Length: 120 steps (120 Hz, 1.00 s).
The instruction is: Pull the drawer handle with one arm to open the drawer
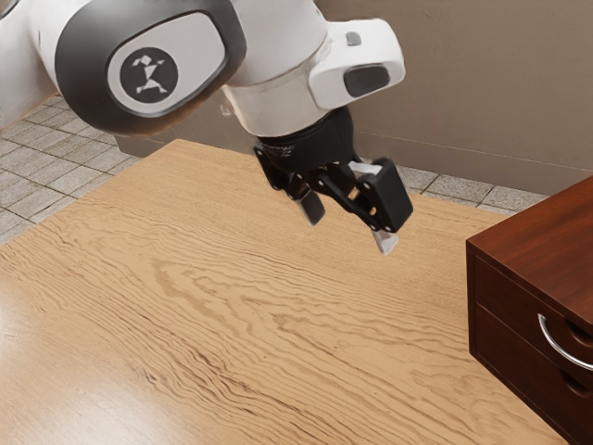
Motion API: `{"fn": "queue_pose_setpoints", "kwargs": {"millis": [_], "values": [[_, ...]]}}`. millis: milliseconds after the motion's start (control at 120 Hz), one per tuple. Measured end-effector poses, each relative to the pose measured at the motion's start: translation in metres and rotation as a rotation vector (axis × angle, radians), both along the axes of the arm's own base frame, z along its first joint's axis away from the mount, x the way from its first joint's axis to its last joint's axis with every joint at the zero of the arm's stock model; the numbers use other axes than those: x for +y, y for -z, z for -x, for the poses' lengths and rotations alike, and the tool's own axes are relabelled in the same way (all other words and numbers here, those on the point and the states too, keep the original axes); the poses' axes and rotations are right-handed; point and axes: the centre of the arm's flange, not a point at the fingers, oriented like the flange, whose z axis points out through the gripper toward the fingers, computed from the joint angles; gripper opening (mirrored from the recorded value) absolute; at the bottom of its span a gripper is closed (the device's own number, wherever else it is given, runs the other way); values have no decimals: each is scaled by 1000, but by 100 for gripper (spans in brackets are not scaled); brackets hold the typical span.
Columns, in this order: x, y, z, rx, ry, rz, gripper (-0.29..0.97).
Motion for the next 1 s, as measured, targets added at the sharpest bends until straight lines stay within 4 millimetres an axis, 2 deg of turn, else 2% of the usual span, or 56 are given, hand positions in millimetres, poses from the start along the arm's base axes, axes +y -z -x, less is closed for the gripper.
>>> {"fn": "queue_pose_setpoints", "kwargs": {"millis": [33,67,167,275,317,367,467,500,567,650,758,850,917,1000], "values": [[-3,3,3,18,45,-18,67],[3,8,2,47,69,-38,67],[47,19,-11,123,96,-80,68],[87,19,-32,82,208,-117,68],[93,19,-38,54,274,-142,68],[91,21,-45,24,367,-165,68],[75,42,-61,-16,554,-168,68],[71,40,-61,-42,602,-174,68],[67,31,-48,-103,646,-238,67],[-2,30,-17,-180,823,-277,64],[-39,24,8,-274,935,-329,62],[-89,45,14,-298,1072,-353,61],[-106,59,11,-318,1169,-309,60],[-112,70,10,-333,1272,-287,62]]}}
